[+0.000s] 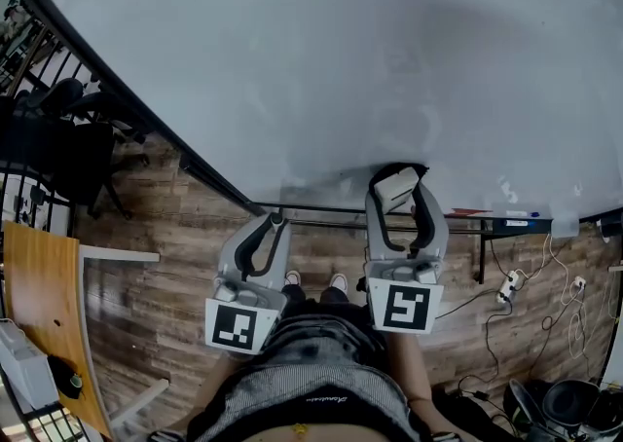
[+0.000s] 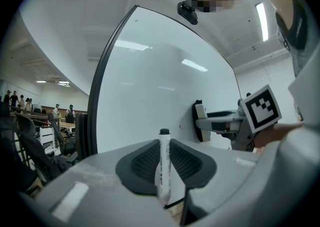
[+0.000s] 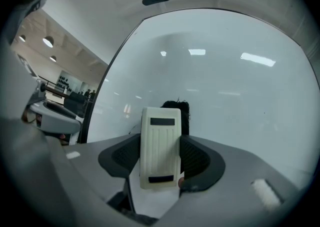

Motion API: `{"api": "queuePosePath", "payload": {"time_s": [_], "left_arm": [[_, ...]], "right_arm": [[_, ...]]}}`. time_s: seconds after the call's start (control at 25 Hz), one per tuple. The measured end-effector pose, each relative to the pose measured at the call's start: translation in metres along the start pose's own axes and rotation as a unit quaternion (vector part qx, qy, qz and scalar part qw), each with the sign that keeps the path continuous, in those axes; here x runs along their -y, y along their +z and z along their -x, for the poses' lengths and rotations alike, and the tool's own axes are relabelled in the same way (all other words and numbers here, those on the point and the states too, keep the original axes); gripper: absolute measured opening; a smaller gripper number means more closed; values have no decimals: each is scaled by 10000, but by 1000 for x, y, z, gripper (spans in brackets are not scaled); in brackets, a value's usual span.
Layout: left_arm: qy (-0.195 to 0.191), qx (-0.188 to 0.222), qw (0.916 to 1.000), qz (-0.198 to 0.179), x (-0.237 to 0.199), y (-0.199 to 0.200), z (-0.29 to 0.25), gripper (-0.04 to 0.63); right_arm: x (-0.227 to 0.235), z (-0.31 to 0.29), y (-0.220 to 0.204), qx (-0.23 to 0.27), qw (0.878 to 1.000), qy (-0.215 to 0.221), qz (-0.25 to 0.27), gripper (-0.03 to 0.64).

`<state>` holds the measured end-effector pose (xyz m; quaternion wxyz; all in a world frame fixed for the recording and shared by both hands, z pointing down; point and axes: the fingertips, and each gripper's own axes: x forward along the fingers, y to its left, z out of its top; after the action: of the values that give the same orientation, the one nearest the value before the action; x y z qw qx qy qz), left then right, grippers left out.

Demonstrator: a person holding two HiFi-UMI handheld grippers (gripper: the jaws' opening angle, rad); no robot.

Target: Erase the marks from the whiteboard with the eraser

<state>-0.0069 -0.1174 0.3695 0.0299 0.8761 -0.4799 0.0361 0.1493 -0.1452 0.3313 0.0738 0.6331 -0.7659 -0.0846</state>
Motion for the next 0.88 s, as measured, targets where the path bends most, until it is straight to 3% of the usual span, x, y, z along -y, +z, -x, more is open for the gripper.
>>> {"api": "queuePosePath", "payload": {"time_s": [0.32,0.88], "left_arm": [[53,-10,10000,3,-19,-6,7,75],[97,-58,9999,36,-54,-9,20,75]], "right_arm": [[-11,-4,0,12,10000,-58,26,247],[-96,-32,15,147,9967,789,84,249]]}}
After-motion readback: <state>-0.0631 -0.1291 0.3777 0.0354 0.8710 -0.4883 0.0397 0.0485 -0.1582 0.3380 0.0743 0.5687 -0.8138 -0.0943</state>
